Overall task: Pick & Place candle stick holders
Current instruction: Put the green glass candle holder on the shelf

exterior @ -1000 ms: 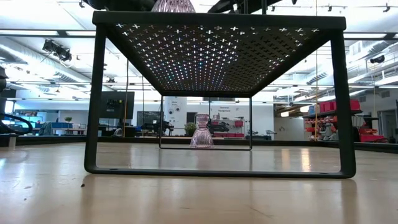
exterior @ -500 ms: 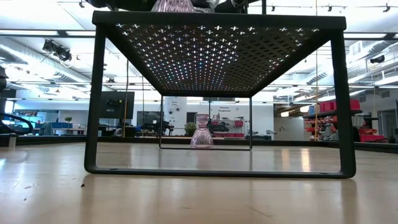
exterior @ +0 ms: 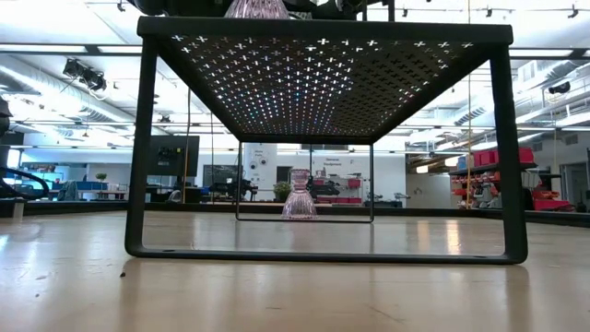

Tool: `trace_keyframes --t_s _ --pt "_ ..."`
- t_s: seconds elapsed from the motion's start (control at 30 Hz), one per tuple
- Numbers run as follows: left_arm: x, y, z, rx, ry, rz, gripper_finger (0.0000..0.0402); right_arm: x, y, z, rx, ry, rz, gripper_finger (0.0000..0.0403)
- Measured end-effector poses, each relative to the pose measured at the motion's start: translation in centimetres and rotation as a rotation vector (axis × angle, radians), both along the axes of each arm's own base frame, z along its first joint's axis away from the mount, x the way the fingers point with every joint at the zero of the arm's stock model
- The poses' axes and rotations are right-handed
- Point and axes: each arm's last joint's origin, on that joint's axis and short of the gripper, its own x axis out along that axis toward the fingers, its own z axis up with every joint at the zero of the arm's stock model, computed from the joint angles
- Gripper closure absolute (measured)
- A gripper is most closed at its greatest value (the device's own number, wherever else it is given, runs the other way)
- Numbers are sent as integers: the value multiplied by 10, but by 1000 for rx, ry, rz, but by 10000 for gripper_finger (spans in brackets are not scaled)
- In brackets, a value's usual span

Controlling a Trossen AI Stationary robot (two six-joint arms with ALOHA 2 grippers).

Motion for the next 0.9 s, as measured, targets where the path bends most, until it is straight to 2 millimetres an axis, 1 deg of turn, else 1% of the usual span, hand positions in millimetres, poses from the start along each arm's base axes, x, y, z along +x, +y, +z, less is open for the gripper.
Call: trace_keyframes --t_s 0.47,0.67,0.9 --pt "0 0 0 -10 2 -14 122 0 0 0 -4 1 1 281" --pt "0 -1 0 -30 -3 -18 122 0 0 0 -5 -3 2 275" --pt "0 -1 2 -52 -33 -23 122 0 0 2 -25 -16 7 252"
